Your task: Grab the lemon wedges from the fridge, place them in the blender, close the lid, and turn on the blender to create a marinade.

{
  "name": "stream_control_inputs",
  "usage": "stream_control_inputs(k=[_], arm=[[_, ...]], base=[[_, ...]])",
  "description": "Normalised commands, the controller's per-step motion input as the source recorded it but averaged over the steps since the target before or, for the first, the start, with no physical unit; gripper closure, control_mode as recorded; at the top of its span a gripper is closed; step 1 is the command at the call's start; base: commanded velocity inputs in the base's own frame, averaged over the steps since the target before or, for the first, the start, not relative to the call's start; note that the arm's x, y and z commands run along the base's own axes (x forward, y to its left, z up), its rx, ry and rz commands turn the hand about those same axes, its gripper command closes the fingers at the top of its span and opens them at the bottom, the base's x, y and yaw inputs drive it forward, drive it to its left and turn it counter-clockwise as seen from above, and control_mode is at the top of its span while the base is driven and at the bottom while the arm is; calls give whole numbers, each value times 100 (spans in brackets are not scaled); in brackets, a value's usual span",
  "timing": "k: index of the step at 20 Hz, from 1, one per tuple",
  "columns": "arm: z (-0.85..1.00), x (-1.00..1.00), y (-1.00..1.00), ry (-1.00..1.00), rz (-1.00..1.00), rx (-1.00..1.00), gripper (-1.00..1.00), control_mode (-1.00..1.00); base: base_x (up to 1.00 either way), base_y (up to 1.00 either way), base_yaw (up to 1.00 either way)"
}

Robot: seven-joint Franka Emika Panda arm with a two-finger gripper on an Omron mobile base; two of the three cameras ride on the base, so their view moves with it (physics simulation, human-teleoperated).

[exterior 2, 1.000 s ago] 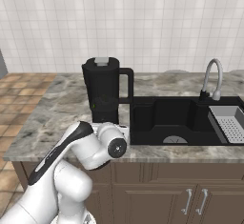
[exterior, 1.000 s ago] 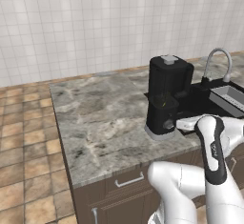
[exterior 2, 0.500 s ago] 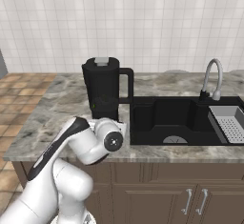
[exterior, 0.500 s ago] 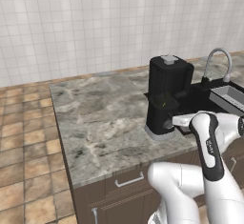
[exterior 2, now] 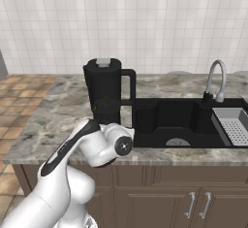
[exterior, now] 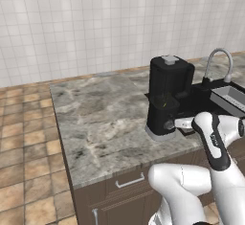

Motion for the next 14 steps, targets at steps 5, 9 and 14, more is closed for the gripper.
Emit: stream_control_inputs(k=[5,9,14], arm=[[-57,0,9,-8,-4,3,100,-100],[-40,0,24,-12,-4,5,100,-100],[-39,2,44,-17,-8,4,100,-100]], base=[[0,0,0],[0,0,0],[0,0,0]])
